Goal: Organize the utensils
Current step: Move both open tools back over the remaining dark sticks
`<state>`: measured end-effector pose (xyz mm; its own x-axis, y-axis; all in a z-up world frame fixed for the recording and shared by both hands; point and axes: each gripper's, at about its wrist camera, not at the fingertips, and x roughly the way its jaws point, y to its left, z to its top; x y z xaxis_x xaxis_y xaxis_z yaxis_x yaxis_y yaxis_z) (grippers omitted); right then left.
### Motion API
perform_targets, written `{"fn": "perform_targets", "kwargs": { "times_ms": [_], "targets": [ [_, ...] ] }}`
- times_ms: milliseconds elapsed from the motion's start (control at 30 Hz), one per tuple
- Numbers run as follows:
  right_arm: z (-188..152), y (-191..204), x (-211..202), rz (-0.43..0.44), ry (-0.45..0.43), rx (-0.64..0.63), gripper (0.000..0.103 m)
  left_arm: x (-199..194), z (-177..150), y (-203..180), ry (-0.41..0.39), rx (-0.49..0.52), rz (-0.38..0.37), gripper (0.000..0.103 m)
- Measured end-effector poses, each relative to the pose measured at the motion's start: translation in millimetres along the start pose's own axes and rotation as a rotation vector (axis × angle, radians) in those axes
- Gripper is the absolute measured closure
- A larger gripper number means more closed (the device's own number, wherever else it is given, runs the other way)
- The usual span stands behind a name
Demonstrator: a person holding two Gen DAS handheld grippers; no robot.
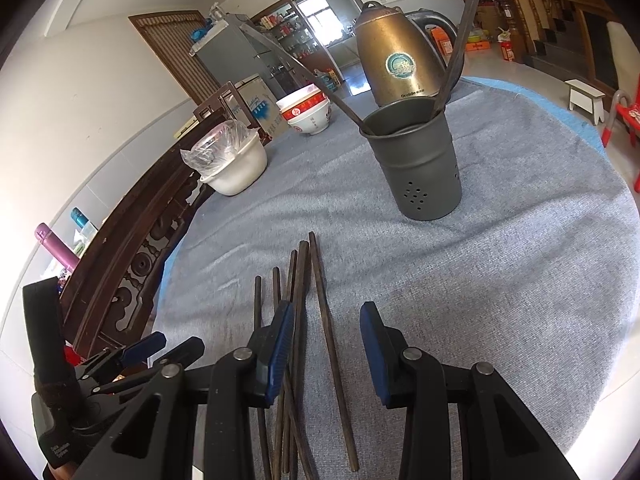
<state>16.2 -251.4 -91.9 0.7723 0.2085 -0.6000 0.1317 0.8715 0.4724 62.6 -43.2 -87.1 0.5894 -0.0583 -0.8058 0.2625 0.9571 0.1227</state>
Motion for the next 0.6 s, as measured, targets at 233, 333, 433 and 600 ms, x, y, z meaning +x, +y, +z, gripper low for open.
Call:
{"fn": "perform_targets", "kwargs": {
  "times_ms": [233,333,433,600],
  "targets": [
    [-2.0,0.9,3.8,-0.001,0.013,-0.004,0.065,7.7,3.9,13.8,0.025,-0.047,-0.034,0.042],
    [-3.2,0.5,6.5,-0.006,0.021,-0.005,0.065,13.5,10.2,20.3,0.039,-0.068,-0.070,0.042],
    [-4.9,-1.7,11.3,-0.014,0.038,0.000,0.065,22.1,16.1,26.2,0.065,-0.101,-0.111,0.042],
    [-7.1,-4.1,17.3,-0.023,0.053,0.003,0.065,34.4,21.1,28.1,0.103,-0.135,-0.159,0.042]
  ]
}}
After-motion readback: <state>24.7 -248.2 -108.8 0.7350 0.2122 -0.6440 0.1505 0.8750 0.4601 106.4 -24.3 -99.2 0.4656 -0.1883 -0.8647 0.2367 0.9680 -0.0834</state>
